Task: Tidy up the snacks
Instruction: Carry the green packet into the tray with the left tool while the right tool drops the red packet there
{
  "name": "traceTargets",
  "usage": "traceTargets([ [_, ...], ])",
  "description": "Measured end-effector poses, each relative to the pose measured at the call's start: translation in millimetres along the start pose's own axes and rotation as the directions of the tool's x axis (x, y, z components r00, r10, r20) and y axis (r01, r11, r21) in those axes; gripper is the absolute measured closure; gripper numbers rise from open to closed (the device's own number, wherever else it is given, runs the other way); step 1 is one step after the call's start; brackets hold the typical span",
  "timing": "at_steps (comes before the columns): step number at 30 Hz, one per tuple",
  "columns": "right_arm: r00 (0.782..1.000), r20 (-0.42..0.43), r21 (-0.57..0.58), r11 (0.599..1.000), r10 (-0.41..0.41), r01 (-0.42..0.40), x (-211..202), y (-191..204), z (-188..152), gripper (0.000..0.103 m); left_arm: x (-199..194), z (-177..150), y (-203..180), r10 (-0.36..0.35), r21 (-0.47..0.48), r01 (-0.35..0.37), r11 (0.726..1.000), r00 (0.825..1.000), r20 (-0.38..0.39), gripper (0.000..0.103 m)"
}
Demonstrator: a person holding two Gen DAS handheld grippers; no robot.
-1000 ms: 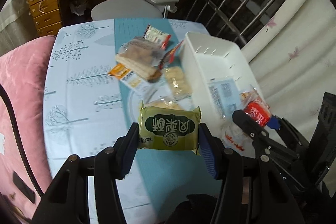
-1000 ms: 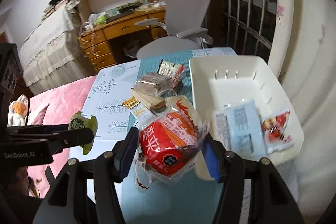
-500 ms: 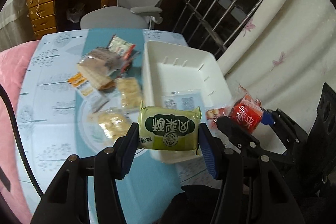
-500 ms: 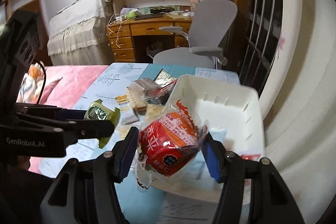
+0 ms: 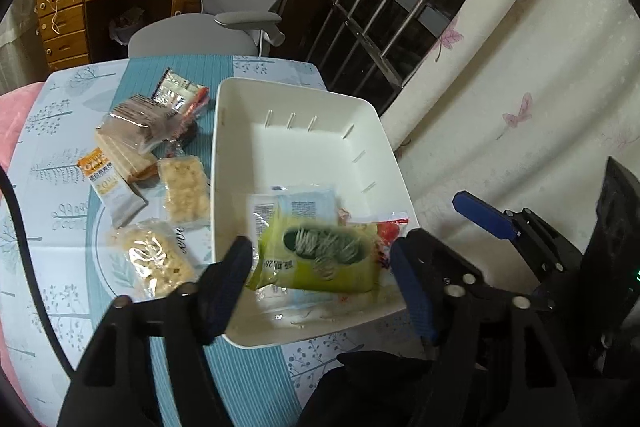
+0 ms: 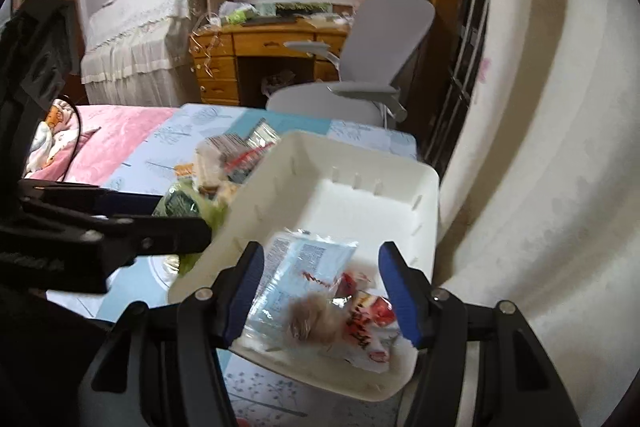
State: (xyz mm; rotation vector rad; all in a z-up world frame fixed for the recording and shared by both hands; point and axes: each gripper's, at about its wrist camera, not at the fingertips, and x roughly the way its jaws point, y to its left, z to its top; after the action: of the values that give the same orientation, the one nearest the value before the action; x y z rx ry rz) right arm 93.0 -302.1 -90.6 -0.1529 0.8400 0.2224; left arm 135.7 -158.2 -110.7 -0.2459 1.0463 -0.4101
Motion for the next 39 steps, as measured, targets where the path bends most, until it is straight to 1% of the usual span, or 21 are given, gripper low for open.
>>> traceTargets([
  [1,1.000,-0.012,0.008,1.000,-0.007,0.007,2,-3,-2,0.037,0,-1,-1,0.002,0.001,-0.002,1.000,1.000,0.000,0.030],
  [3,1.000,-0.026,0.024,1.000,-0.007,0.008,4,-9,-6,0.037,2,-1,0,0.011,-0.002,-0.011,1.000,1.000,-0.004,0.025],
  [11,0.999,-0.040,0.038,0.999,0.011,-0.010,9,-10,-8,0.037,7,-2,9,0.055,-0.026,-0.056,0.998,0.998,-0.037,0.024],
  [15,0.998,-0.060,0.046,0.999,0.030,-0.027,14,-5,-8,0.037,3,-6,21,0.106,-0.047,-0.108,0.993,0.993,-0.049,0.024],
  [19,0.997,-0.072,0.055,0.998,0.041,-0.037,17,3,-7,0.037,-3,-11,36,0.138,-0.069,-0.142,0.987,0.989,-0.061,0.024],
  [21,0.996,-0.079,0.065,0.997,0.048,-0.042,19,7,-7,0.037,-6,-15,45,0.151,-0.078,-0.157,0.985,0.986,-0.073,0.021],
  [25,0.993,-0.106,0.102,0.994,0.059,-0.048,26,19,-4,0.037,-17,-20,65,0.162,-0.093,-0.171,0.981,0.982,-0.092,0.020],
  [31,0.986,-0.140,0.207,0.977,0.087,-0.057,36,42,3,0.037,-44,-25,105,0.179,-0.101,-0.189,0.977,0.979,-0.102,0.018],
  [33,0.987,-0.141,0.226,0.973,0.083,-0.050,38,55,7,0.037,-53,-25,121,0.182,-0.102,-0.193,0.976,0.977,-0.108,0.018],
  [39,0.982,-0.153,0.305,0.950,0.113,-0.062,50,97,17,0.037,-80,-27,169,0.199,-0.085,-0.212,0.974,0.971,-0.135,0.017],
])
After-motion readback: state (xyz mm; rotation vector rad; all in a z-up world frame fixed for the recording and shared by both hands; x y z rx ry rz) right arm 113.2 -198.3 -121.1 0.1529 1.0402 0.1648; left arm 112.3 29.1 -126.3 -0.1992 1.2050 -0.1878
